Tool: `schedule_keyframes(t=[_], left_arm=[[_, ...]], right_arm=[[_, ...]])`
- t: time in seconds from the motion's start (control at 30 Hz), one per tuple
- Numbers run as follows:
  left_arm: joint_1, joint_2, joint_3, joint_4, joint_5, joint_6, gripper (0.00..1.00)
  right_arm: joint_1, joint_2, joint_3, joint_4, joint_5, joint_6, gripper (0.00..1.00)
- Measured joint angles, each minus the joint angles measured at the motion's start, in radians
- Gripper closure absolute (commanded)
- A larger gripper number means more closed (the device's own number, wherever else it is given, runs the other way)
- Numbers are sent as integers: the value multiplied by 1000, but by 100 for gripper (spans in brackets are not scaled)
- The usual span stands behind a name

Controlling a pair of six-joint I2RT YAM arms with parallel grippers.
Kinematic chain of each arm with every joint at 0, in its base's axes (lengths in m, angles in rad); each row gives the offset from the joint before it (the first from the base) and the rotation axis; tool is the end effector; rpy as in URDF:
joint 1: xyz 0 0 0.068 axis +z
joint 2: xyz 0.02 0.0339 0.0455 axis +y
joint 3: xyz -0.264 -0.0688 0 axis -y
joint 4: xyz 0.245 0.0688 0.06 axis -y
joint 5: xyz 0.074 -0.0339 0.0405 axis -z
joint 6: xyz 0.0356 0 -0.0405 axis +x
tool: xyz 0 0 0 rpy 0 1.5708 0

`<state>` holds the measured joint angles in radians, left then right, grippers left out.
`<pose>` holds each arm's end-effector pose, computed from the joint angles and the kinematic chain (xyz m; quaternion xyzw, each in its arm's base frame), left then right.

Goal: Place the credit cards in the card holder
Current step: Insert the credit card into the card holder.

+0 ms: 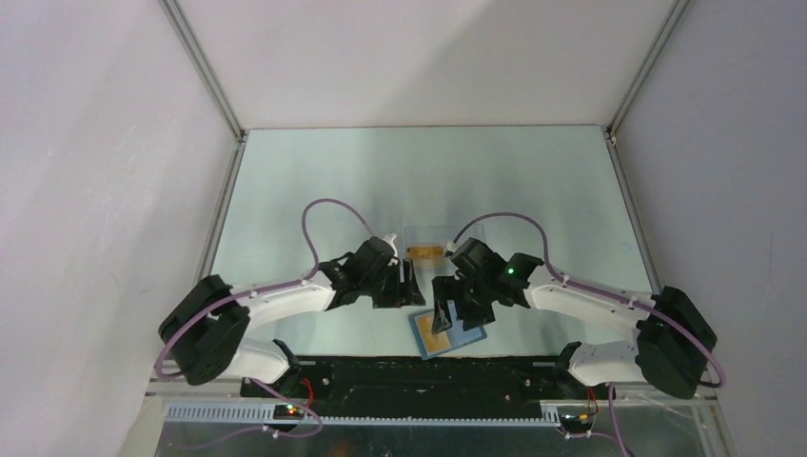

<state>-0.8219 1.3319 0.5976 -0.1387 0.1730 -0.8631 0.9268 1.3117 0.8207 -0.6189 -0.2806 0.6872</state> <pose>0.1655 -0.1870 0.1668 0.0102 0.9366 -0.3082 0.1661 0.1391 0.2017 0.2092 -0.1469 0.9533 0.2575 0.0581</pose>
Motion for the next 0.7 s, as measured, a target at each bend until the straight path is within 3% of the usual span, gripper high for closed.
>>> schedule_keyframes(t=[0.33, 0.53, 0.63, 0.7], left_arm=[[-3, 172, 123, -4, 95, 84, 33], [-34, 225, 135, -5, 122, 85, 33], [-50, 232, 140, -2, 124, 82, 37], [-54, 232, 140, -2, 123, 77, 41]], right_arm=[[-190, -171, -220, -24, -123, 54, 19], [-211, -163, -285, -5, -178, 76, 19], [-215, -117, -298, 35, -197, 89, 32], [-223, -78, -299, 78, -217, 100, 35]])
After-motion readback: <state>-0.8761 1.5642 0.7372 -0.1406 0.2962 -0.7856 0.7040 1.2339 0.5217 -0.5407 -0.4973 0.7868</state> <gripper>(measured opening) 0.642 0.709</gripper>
